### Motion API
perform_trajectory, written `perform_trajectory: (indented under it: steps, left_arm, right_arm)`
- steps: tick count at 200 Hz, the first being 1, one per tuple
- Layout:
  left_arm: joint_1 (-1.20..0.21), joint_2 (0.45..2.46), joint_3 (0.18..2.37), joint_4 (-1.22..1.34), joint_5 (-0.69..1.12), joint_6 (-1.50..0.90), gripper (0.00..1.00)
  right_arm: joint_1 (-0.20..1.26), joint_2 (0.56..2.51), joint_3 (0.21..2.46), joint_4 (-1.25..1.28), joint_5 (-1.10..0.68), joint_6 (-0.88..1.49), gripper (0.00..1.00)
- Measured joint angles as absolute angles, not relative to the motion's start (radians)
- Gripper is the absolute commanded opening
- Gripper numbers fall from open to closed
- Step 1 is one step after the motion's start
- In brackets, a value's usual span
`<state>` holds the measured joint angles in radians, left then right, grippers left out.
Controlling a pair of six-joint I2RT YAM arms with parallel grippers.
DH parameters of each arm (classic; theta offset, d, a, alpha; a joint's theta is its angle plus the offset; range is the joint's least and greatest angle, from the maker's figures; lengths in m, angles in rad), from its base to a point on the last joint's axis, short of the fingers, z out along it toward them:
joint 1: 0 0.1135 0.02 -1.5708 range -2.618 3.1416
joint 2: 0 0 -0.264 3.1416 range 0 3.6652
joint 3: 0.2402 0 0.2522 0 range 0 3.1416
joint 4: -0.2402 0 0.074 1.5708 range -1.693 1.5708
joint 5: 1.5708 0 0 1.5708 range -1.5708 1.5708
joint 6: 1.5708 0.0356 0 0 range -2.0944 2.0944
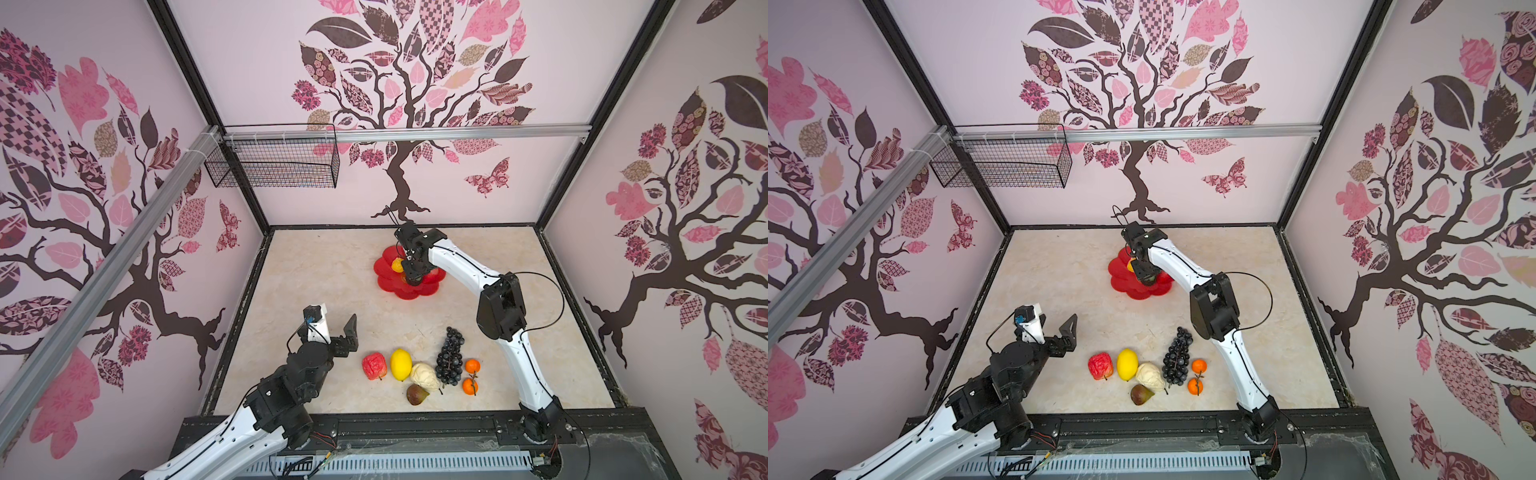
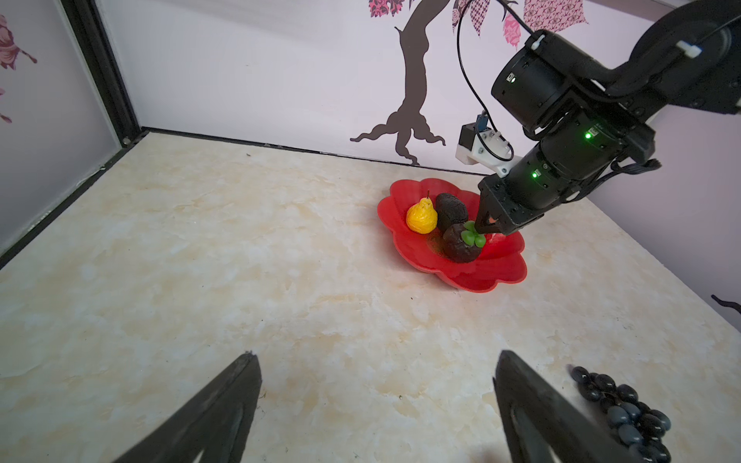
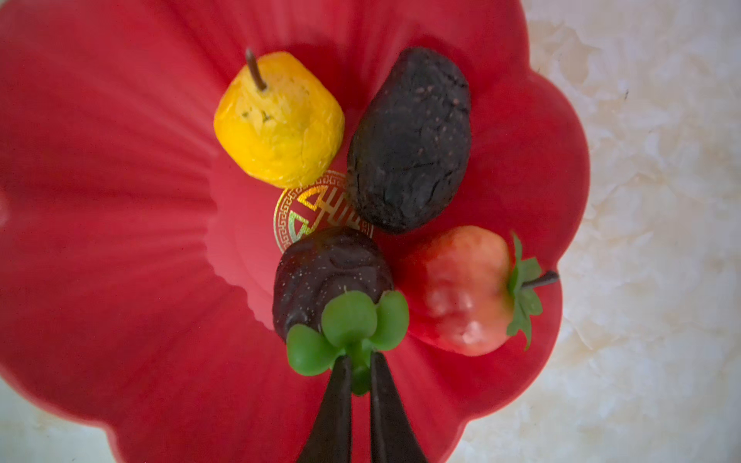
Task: Arrange fruit in a fruit bowl
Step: Place the fruit in the fruit bowl.
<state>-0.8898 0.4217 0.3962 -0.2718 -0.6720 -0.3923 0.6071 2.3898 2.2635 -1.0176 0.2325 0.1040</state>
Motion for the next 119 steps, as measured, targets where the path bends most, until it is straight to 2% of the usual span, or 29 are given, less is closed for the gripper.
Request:
perform_trajectory:
  steps: [65,104,119]
  left_arm:
    - [-0.89,0.421,0.396,-0.272,-0.672,-0.392,0.94]
    - [-0.89,0.421,0.396,-0.272,-0.672,-0.392,0.94]
    - [-0.89,0.421,0.396,-0.272,-0.672,-0.392,0.94]
  right_arm:
    - [0.607,2.424,2.317,-1.042,0.24,0.093,0.04]
    - [0.607,2.436,2.328,-1.044,0.251,0.084,0.19]
    - [0.607,2.442,2.33,-1.044,0.252,0.083,0.22]
